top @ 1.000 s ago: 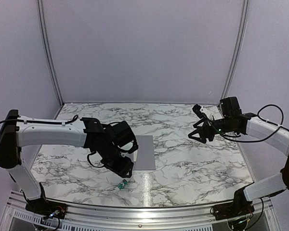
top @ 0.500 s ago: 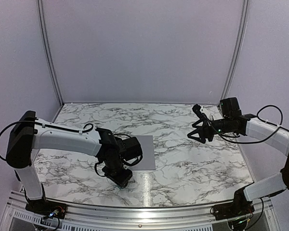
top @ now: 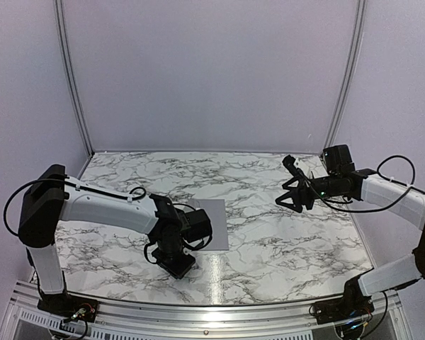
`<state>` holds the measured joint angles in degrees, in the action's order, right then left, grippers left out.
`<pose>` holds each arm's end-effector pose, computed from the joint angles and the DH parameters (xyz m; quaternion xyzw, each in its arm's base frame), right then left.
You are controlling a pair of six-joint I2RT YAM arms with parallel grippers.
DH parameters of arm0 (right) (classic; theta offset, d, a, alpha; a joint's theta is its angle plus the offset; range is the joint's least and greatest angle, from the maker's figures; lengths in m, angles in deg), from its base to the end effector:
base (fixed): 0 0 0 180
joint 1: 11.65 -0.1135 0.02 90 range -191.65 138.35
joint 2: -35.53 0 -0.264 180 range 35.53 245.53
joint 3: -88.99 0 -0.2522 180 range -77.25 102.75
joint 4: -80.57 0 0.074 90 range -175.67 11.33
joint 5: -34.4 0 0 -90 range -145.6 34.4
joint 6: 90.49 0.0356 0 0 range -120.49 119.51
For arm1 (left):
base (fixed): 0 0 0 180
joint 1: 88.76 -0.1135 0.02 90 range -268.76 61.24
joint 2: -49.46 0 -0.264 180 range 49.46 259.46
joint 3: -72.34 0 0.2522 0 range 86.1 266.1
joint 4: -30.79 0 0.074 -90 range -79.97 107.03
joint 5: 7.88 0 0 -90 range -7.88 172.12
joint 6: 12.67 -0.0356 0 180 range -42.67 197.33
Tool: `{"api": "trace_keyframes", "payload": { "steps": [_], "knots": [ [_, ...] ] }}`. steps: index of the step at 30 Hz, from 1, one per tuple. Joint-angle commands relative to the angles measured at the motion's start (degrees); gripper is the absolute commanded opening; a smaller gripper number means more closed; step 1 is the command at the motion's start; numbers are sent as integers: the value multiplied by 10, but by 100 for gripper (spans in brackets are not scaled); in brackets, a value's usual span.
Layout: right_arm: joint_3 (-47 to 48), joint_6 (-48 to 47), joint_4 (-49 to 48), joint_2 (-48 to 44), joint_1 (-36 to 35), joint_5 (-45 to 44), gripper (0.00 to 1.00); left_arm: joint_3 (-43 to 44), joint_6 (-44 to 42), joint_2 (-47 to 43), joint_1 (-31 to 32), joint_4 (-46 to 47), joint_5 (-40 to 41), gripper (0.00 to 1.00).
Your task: Place the letter into the envelope and seal it
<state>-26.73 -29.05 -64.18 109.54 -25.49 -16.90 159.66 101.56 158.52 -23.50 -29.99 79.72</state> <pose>0.2547 0.0857 0.2527 -0.4335 0.7668 0.2573 0.3975 0.1471 -0.3228 0.1610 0.3509 0.9339 -0.0608 0.0316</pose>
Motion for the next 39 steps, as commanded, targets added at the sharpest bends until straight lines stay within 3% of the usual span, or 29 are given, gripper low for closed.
{"api": "trace_keyframes", "payload": {
  "steps": [1,8,13,18,21,31,39],
  "knots": [
    [1,-3,-9,-2,3,12,72,10,-1,18,6,-20,16,31],
    [6,-3,-5,-4,2,13,72,11,-11,19,8,-21,17,14],
    [22,-4,8,-7,2,13,70,40,-35,5,8,-20,43,8],
    [83,-12,66,-1,2,31,68,98,-71,-2,3,-6,67,3],
    [134,-20,106,8,2,48,68,112,-99,-21,-3,48,62,0],
    [280,-138,337,109,0,179,56,93,-202,-76,-7,248,-80,0],
    [306,-207,444,164,-82,172,50,93,-228,-72,-7,270,-101,0]
  ]
}}
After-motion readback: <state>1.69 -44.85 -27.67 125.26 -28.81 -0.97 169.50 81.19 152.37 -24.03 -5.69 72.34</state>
